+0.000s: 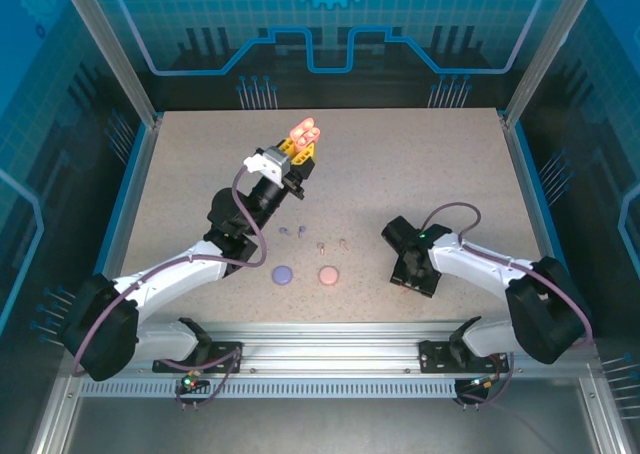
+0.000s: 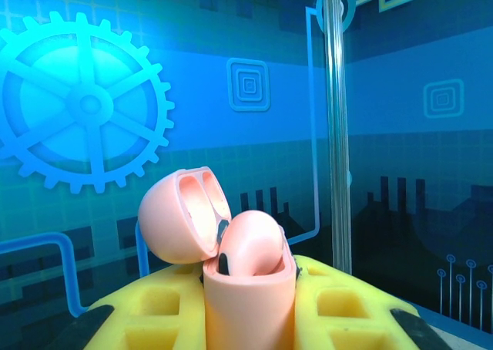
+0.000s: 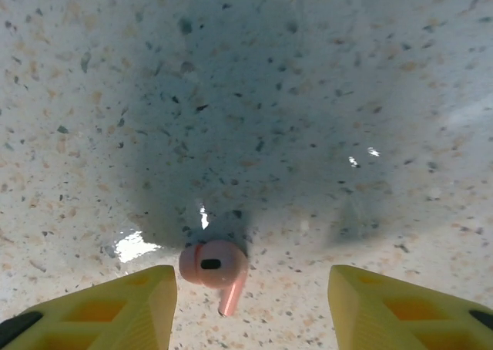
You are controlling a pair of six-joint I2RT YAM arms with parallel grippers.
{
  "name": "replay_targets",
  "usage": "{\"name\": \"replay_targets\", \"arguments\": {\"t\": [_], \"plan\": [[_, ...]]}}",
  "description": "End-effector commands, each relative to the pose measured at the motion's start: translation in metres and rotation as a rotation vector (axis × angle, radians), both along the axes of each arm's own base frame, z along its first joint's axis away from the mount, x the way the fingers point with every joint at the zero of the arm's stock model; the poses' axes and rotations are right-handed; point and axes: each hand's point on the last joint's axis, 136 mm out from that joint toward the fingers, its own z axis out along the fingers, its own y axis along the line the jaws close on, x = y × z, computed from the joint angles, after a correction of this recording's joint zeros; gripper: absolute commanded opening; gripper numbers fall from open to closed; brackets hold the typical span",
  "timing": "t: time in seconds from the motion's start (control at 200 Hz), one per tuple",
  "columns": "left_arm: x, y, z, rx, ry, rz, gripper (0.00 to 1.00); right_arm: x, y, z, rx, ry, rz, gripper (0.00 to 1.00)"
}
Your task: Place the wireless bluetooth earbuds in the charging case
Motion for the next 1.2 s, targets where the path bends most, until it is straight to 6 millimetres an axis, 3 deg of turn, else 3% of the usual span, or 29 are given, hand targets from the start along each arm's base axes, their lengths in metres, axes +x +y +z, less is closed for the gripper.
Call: {"name": "replay_targets", "arguments": {"t": [0.0,0.665,1.196], "plan": [[-0.005,0.006,0.012,-0.032,-0.028,0.0,0.0,0.003,0.011,-0.002,0.015,-0.006,-0.007,0.55],[-0.002,0.004,0.007,-0.021,-0.025,0.001,0.0,0.017,0.002,-0.001,-0.042,-0.025,-0.023,0.49],[0.001,0.002,0.005,-0.022,-0.018,-0.002,0.0,0.002,-0.003,-0.014,-0.033,0.0,-0.033,0.41]]}}
